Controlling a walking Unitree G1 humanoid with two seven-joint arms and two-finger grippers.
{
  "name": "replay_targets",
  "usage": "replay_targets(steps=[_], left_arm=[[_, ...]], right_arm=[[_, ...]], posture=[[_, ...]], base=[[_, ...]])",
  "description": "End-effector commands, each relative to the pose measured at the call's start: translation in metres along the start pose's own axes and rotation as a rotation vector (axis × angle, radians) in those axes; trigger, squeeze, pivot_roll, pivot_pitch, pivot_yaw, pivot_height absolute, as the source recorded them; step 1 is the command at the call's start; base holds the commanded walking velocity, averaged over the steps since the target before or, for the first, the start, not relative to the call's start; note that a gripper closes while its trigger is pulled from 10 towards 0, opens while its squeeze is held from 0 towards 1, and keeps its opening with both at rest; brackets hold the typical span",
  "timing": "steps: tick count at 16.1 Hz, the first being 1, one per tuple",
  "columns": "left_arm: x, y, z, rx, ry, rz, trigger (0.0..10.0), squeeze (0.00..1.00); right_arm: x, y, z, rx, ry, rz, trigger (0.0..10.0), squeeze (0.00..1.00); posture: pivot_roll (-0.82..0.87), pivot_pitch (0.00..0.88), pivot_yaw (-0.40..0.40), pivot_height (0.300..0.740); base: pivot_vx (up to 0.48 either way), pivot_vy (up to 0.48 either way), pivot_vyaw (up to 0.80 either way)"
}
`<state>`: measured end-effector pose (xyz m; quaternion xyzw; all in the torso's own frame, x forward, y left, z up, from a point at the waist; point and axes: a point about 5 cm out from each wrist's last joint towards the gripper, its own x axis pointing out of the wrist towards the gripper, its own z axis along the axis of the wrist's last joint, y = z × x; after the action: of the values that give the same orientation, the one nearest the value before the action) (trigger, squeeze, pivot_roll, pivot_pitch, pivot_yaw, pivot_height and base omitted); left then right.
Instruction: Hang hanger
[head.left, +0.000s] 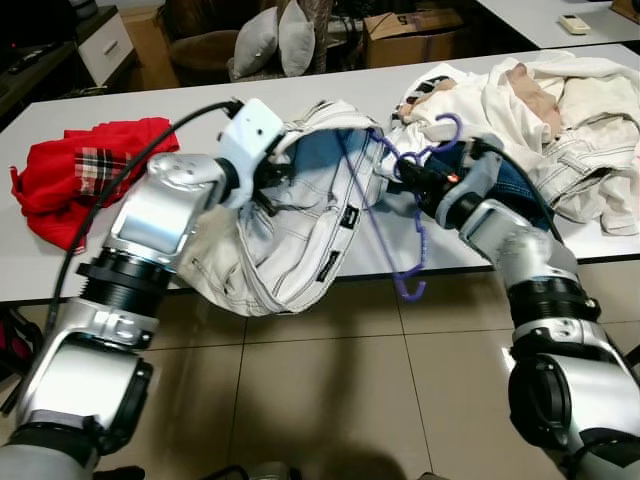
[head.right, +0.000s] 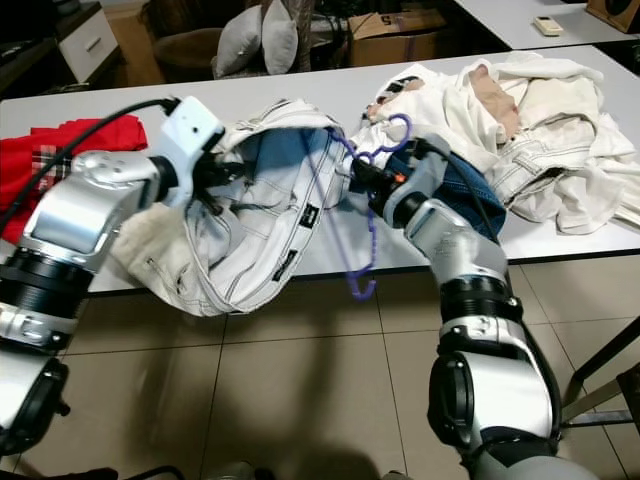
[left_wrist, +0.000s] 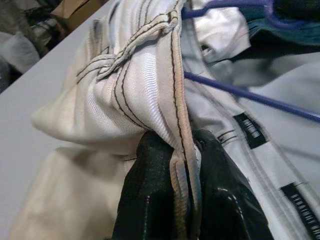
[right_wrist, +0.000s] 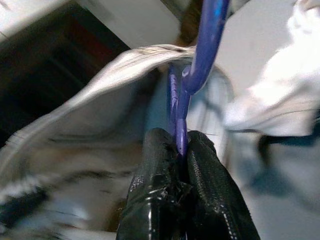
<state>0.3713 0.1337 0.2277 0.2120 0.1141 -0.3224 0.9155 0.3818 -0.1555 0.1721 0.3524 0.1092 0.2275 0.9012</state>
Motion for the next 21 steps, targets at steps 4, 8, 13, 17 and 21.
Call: replay_targets(steps=[4,8,13,17,21], left_arm=[[-0.002,-0.014,0.001,-0.022,0.04,-0.141,0.0,0.0],[-0.005,-0.025,0.014,-0.075,0.02,-0.229,0.0,0.0],[-0.007,-0.039,0.052,-0.249,-0.077,-0.285,0.0,0.0],[0.008,-0.047,0.074,-0.465,-0.165,-0.239,0.0,0.0],[0.019,-0.051,0.089,-0.584,-0.205,-0.177,0.0,0.0]], right_arm=[[0.019,0.016,-0.013,0.38,-0.156,0.077,10.0,0.0],[0.039,0.025,-0.031,0.514,-0.217,-0.047,10.0,0.0],[0.049,0.028,-0.046,0.449,-0.266,-0.262,10.0,0.0],[0.055,0.039,-0.061,0.505,-0.285,-0.345,10.0,0.0],[0.062,0.055,-0.088,0.383,-0.158,-0.387,10.0,0.0]], posture=[[0.05,0.033,0.166,0.74],[0.12,0.055,0.175,0.74],[0.16,0.049,0.169,0.74],[0.15,0.042,0.186,0.74],[0.14,0.043,0.191,0.74]], base=[[0.0,0.0,0.0],[0.0,0.0,0.0],[0.0,0.0,0.0],[0.0,0.0,0.0],[0.0,0.0,0.0]])
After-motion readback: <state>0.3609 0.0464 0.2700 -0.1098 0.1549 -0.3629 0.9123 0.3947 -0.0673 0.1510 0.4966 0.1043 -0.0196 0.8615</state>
